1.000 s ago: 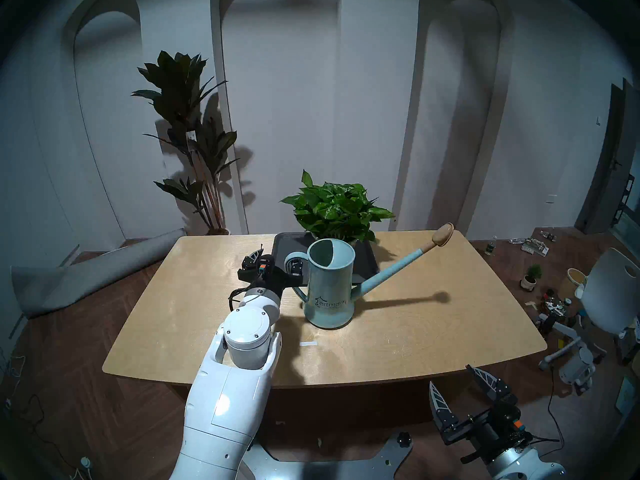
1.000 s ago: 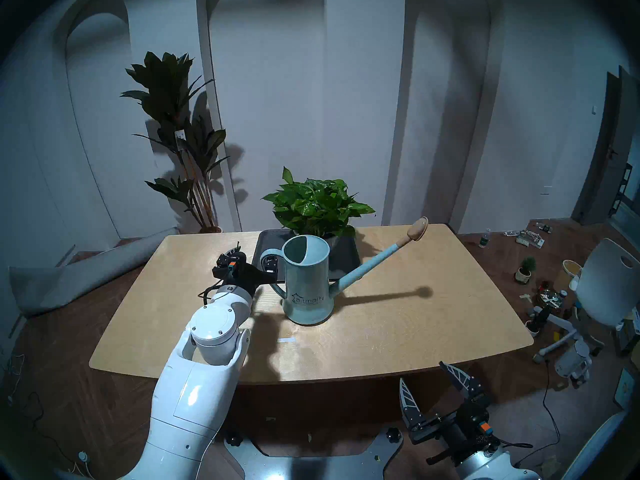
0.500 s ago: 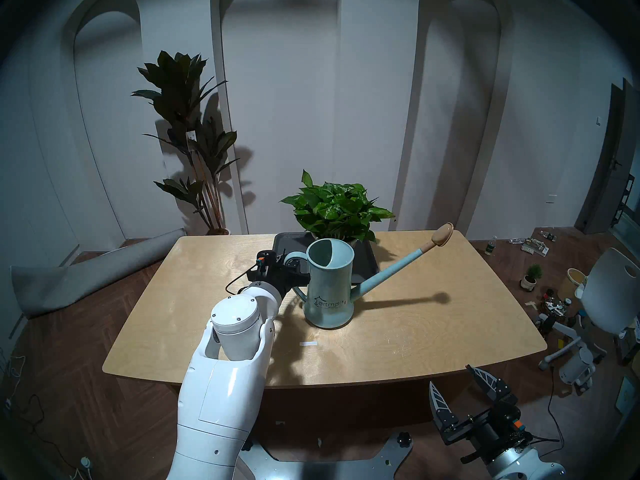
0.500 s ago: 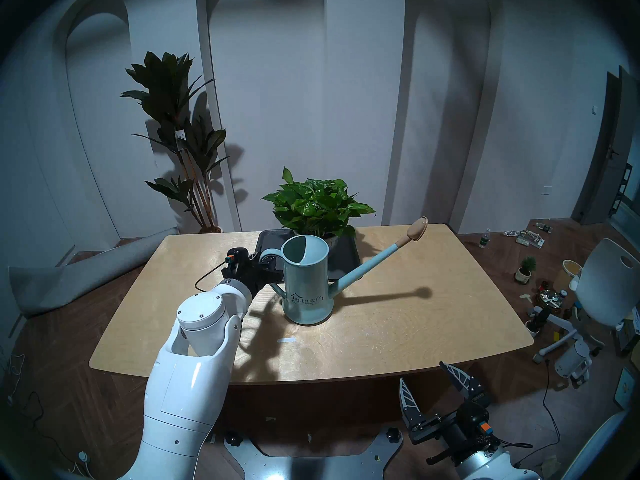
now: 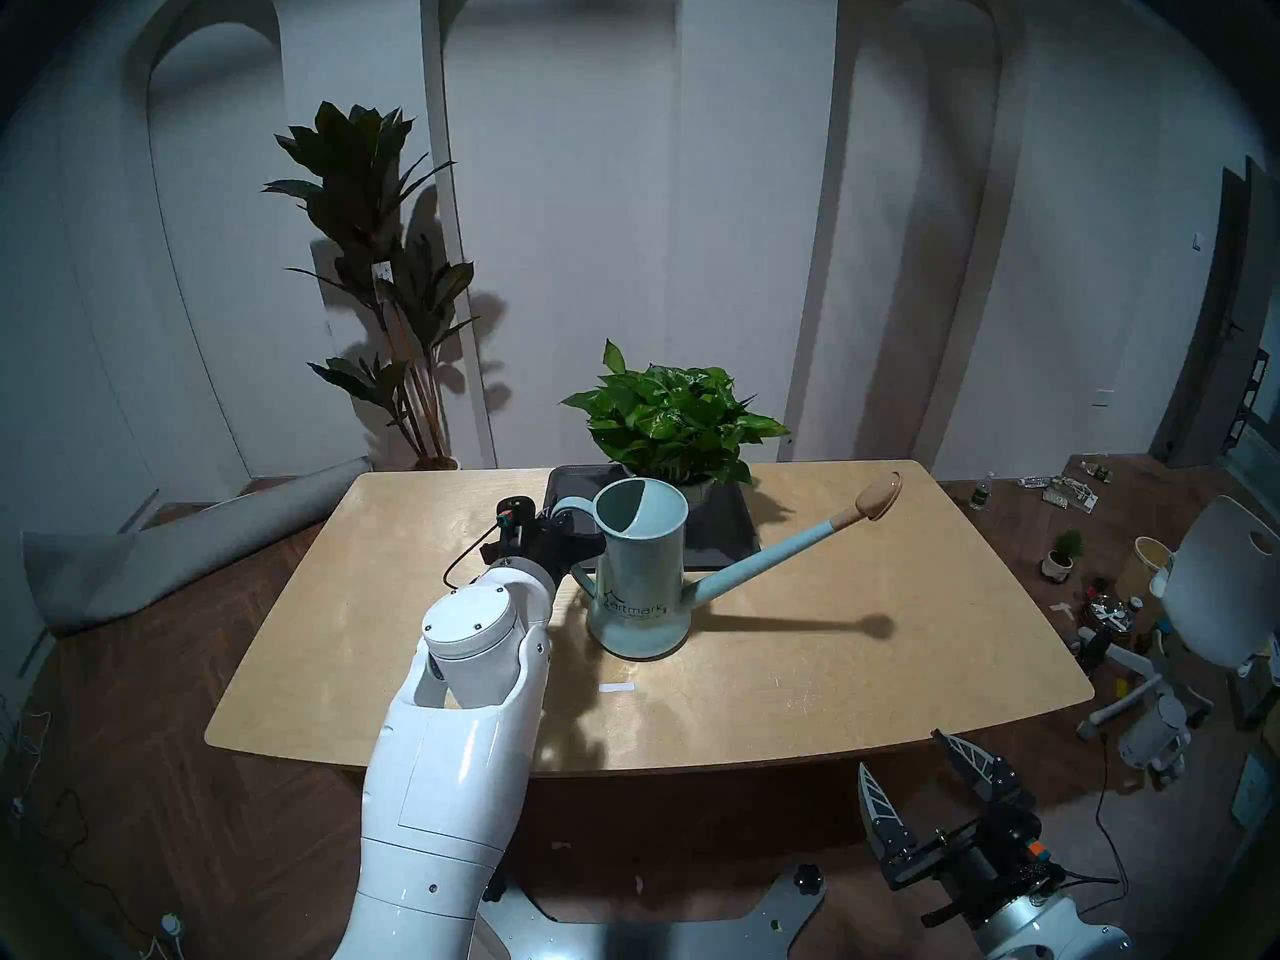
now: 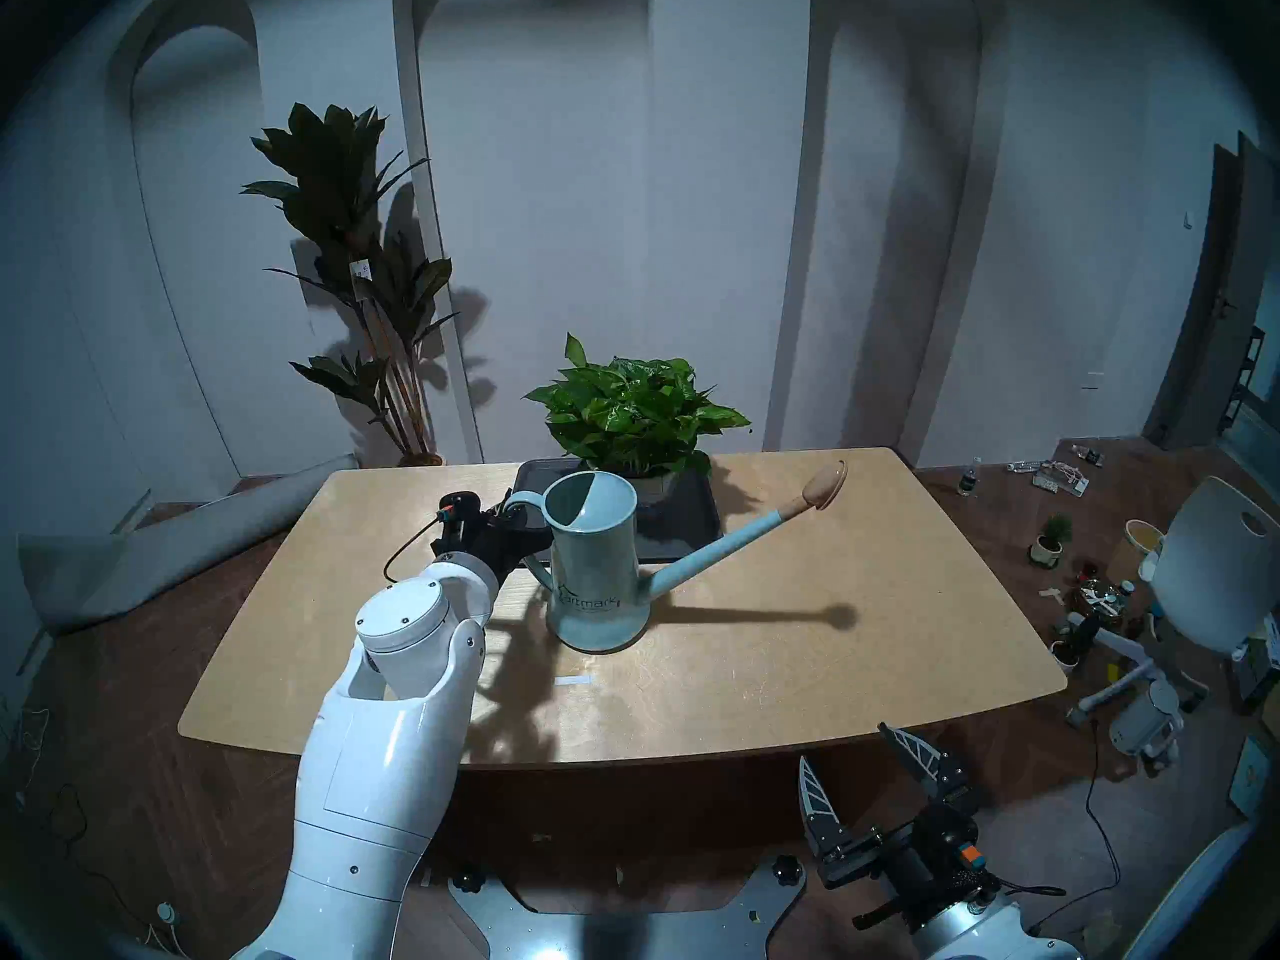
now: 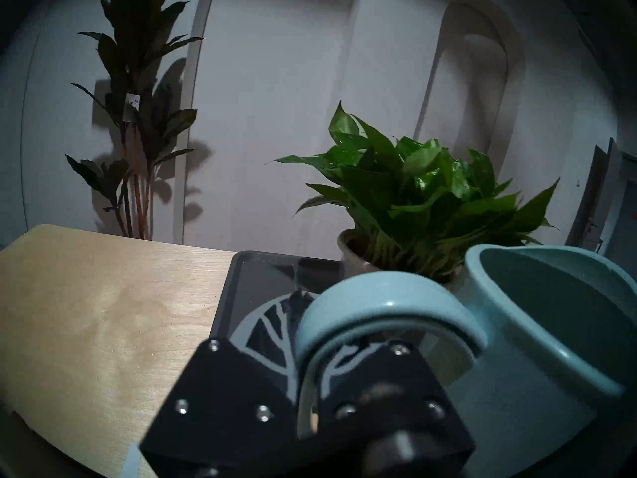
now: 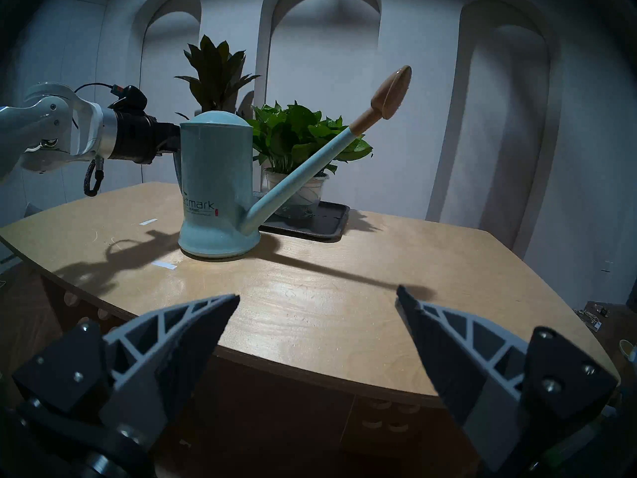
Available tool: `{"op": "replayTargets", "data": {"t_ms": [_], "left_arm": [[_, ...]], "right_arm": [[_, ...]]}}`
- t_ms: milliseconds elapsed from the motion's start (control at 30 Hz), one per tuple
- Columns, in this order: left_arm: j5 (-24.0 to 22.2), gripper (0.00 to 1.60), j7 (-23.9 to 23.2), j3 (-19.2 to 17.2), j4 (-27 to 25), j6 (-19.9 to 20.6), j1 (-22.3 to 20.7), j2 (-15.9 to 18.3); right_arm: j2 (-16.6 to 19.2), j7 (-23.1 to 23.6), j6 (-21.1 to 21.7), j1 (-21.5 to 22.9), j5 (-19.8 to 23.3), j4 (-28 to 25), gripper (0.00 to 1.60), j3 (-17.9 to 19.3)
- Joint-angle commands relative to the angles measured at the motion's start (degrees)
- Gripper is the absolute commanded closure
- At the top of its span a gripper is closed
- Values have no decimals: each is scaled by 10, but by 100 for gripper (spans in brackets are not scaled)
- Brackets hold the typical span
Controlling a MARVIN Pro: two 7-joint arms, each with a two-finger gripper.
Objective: Pick up the watering can and pour water into the potted plant, then put the can down
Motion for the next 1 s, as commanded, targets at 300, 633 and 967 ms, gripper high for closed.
{"op": "replayTargets", "data": {"t_ms": [300, 633, 967], "left_arm": [[-42, 160, -14, -3, -1, -113, -7, -1], [-74, 160, -19, -30, -19, -100, -20, -6], [-98, 160, -22, -56, -23, -83, -37, -7]], "right_arm": [[0, 0, -2, 1, 0, -12, 0, 0], [0, 0, -2, 2, 0, -11, 0, 0], [0, 0, -2, 2, 0, -11, 0, 0]]}}
